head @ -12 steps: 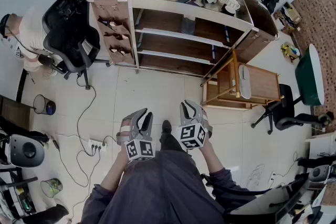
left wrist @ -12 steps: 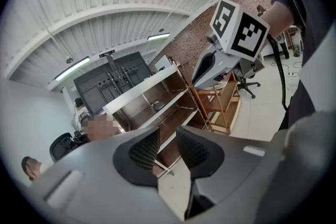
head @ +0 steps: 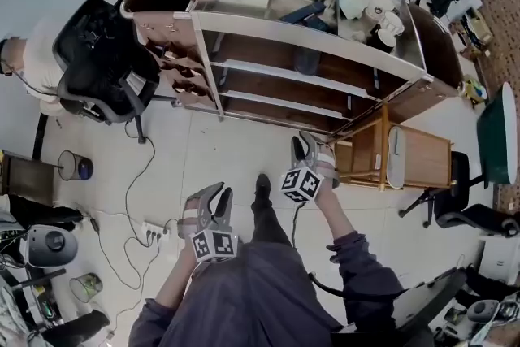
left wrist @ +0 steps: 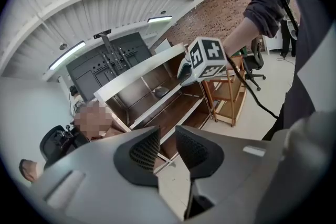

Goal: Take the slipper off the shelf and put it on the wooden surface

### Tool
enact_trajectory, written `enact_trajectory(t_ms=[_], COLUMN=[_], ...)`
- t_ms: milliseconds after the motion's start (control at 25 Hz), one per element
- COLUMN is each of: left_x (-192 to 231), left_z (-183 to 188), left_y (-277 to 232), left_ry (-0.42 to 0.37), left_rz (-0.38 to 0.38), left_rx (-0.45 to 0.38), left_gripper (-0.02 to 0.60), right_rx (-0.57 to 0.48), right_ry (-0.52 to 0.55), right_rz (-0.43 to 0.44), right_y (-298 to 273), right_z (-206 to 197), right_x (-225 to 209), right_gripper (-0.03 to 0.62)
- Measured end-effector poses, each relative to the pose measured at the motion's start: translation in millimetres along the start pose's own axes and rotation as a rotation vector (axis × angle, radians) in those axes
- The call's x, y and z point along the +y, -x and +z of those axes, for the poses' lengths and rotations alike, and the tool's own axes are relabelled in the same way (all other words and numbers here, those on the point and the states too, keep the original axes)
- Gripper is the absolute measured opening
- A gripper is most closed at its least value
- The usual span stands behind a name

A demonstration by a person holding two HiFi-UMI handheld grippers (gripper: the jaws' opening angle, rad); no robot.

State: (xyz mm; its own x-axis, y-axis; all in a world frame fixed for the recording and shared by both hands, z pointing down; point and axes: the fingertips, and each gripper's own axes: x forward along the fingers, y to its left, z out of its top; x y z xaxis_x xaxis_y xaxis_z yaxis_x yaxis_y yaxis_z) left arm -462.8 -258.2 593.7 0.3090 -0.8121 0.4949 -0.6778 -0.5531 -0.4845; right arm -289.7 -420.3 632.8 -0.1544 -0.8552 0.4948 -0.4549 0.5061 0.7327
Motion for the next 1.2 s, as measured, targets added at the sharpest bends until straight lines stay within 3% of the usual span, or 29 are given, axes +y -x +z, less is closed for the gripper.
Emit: enact_trajectory(t_ms=[120, 320, 600, 840, 920, 1200], left_x=[24, 61, 85, 91, 93, 85], left_z=[11, 29, 45, 50, 51, 50], left_y=[-43, -109, -180, -203, -204, -180], left_ry=[0.015, 0.042, 0.046, 0.06, 0.061, 0.038], left_rz=[-0.002, 0.002, -0.009, -0.006, -0.001, 0.005], left_rx=[0.058, 0.114, 0.149, 0.168, 0.171, 0.141], left_gripper=[0.107, 0.101, 0.097, 0.094, 0.092, 0.087], right_rx=[0.027, 0.06, 0.083, 0.058, 0.046, -0.039], right_ry=[0.113, 0.211, 0.303, 0.366, 0.377, 0.32], right_rz=[-0.031, -0.028, 0.015, 0.015, 0.002, -0.116], right_y=[-83, -193, -278, -298, -298, -233], right_z=[-19, -36, -57, -61, -56, -32], right_x=[-34, -73, -89, -90, -93, -122], right_gripper=[0.114, 0.149, 0.16, 0.148, 0.104, 0.071])
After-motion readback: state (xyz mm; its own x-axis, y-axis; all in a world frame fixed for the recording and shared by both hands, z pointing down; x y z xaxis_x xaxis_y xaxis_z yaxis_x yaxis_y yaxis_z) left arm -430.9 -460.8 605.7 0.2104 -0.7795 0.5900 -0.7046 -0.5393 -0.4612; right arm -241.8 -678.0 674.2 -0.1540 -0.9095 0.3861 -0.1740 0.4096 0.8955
